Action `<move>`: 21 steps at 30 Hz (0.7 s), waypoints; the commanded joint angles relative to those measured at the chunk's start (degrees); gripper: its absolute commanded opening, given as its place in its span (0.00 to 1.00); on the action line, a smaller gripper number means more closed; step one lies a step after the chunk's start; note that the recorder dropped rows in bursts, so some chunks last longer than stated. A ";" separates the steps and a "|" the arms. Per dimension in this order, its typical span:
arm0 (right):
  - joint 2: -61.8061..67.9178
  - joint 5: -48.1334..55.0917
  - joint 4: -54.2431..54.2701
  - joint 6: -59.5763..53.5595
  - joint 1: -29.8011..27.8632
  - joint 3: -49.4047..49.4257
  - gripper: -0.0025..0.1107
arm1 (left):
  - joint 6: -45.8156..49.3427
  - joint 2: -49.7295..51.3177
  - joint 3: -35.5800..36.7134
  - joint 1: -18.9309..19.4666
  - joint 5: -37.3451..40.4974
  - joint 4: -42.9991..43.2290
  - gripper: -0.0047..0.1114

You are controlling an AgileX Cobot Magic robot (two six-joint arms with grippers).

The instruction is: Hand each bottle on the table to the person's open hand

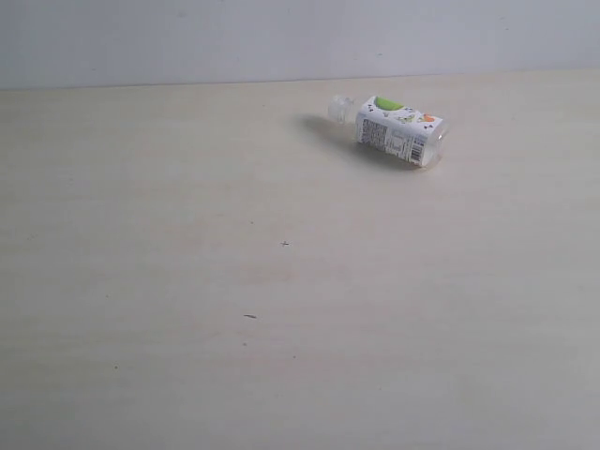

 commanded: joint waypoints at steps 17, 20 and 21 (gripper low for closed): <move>-0.22 -6.12 0.13 -1.99 -0.14 0.21 0.05 | 0.19 -0.34 0.29 0.16 -0.29 -0.01 0.04; -0.22 -11.74 0.13 -2.10 -0.14 0.21 0.05 | 0.19 -0.34 0.29 0.16 -0.29 -0.01 0.04; -0.22 -11.84 0.13 -2.10 -0.14 0.21 0.05 | 0.19 -0.34 0.29 0.16 -0.29 -0.01 0.04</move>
